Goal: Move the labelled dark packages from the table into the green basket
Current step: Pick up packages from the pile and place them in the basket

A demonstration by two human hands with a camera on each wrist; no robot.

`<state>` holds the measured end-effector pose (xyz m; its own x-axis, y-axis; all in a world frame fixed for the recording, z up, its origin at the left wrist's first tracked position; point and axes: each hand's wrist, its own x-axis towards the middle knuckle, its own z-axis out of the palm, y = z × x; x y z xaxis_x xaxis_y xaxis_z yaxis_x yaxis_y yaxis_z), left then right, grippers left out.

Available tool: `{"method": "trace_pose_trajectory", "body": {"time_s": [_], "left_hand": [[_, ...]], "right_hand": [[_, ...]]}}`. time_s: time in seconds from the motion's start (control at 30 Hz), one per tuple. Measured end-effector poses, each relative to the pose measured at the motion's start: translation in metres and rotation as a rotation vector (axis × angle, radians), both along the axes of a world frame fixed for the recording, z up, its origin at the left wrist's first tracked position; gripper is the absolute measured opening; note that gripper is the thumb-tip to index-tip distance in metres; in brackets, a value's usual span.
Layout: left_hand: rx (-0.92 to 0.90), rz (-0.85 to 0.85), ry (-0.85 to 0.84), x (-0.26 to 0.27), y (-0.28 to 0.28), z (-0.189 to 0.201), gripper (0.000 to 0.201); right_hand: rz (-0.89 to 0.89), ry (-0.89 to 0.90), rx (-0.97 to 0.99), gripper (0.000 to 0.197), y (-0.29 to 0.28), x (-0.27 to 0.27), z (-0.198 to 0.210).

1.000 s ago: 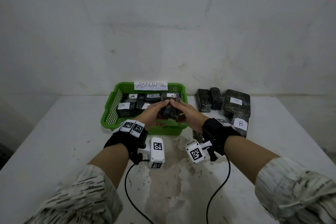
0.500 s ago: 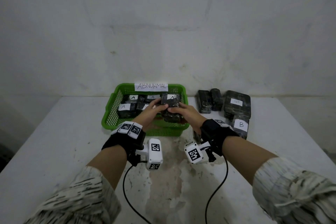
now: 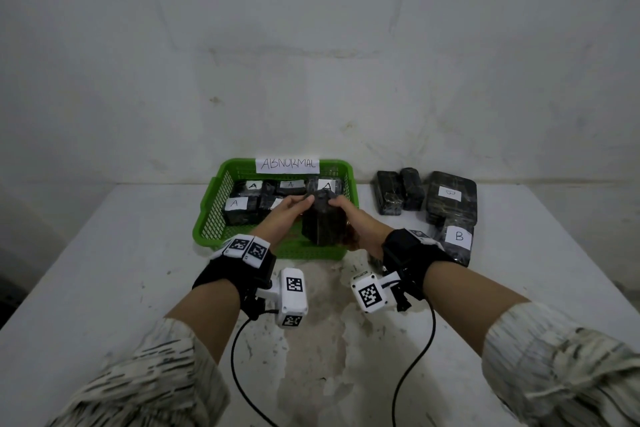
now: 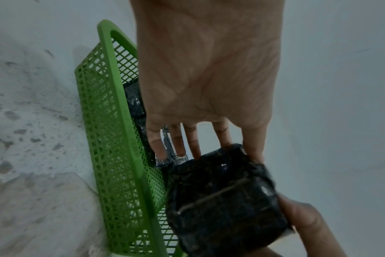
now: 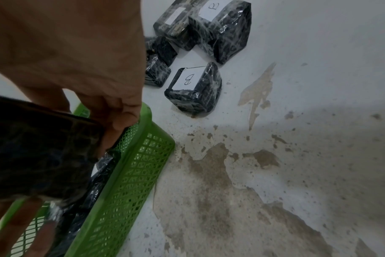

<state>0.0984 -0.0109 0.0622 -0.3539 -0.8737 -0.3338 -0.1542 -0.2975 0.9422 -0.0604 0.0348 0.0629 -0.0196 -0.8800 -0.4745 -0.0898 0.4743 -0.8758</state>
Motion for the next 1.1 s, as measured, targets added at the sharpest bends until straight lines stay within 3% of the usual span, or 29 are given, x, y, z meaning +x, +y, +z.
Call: {"method": "trace_pose_trajectory", "body": {"time_s": [0.1, 0.2, 0.3, 0.47, 0.6, 0.73, 0.9, 1.1], "left_hand": [[0.054, -0.009, 0.146, -0.002, 0.005, 0.001, 0.034], [0.105, -0.055, 0.243, -0.006, 0.004, -0.002, 0.044], [0.129, -0.084, 0.207, -0.007, 0.004, -0.002, 0.049], [0.137, -0.1, 0.171, -0.006, 0.007, -0.004, 0.035], [0.155, -0.085, 0.144, -0.005, 0.006, -0.004, 0.038], [0.169, -0.137, 0.123, -0.007, 0.008, 0.001, 0.038], [0.15, -0.135, 0.093, -0.013, 0.012, 0.005, 0.035], [0.064, -0.097, 0.046, -0.011, 0.009, 0.005, 0.048]], "right_hand": [[-0.102, -0.038, 0.018, 0.059, -0.004, 0.001, -0.003], [-0.164, -0.037, 0.028, 0.055, -0.009, 0.0, -0.005], [-0.196, -0.084, 0.085, 0.051, -0.012, -0.003, -0.004], [-0.029, -0.198, 0.082, 0.061, -0.008, -0.008, 0.003], [0.046, -0.074, 0.057, 0.058, -0.005, -0.009, 0.007], [-0.043, -0.025, 0.03, 0.05, -0.008, -0.008, -0.003], [-0.09, -0.033, -0.009, 0.056, -0.013, -0.006, -0.008], [0.045, -0.036, 0.064, 0.045, -0.004, -0.008, 0.0]]}}
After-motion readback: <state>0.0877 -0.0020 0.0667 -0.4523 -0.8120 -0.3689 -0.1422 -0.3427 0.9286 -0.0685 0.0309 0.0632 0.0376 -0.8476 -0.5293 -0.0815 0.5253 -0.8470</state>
